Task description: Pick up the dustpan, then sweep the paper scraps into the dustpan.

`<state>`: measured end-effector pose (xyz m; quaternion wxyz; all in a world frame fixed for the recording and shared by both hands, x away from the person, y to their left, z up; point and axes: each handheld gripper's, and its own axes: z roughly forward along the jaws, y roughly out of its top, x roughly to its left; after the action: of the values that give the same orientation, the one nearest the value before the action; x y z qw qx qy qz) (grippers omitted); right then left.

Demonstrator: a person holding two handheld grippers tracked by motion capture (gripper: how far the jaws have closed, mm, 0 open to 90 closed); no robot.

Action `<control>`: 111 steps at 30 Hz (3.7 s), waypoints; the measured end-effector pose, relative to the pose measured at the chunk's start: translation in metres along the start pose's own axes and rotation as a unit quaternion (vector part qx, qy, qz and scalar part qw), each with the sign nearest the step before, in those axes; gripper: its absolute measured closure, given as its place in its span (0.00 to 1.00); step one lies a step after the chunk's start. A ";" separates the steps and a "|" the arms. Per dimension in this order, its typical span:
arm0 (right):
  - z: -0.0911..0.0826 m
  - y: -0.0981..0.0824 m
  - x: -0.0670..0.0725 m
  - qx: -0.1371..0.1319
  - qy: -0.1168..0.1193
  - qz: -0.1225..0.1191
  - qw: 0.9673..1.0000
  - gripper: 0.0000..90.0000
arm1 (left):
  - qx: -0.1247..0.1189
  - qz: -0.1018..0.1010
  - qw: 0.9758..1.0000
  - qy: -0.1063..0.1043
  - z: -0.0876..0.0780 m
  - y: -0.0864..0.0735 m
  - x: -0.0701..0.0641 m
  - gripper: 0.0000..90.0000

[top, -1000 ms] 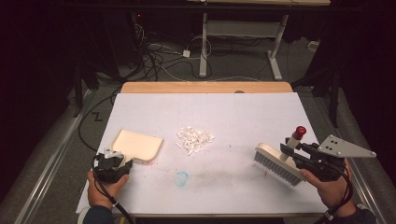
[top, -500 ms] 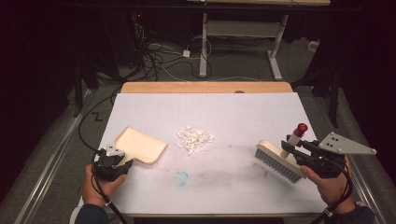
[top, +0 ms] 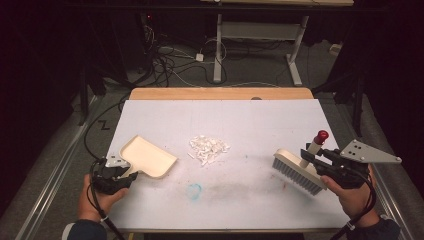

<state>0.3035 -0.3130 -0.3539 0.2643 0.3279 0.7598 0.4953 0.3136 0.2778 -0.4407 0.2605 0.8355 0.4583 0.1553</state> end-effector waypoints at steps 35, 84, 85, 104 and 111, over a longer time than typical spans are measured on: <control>0.101 0.042 -0.012 0.011 -0.034 -0.010 0.999 0.79 | 0.106 0.148 0.979 -0.094 0.003 0.051 -0.012 0.70; 0.241 0.068 0.088 -0.007 -0.009 0.017 1.000 0.78 | 0.146 0.154 0.972 -0.106 0.031 0.063 -0.021 0.70; 0.242 0.068 0.090 -0.007 -0.003 0.014 1.000 0.78 | 0.146 0.151 0.972 -0.107 0.031 0.064 -0.022 0.70; 0.246 0.071 0.118 -0.020 0.041 0.020 0.999 0.78 | 0.156 0.135 0.971 -0.119 0.043 0.079 -0.027 0.70; 0.244 0.070 0.133 -0.023 0.063 0.017 0.998 0.78 | 0.160 0.136 0.970 -0.121 0.050 0.085 -0.034 0.70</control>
<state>0.4114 -0.0500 -0.3897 0.2148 0.3025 0.7580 0.5364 0.3786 0.1968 -0.4338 0.1537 0.9332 0.3246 0.0121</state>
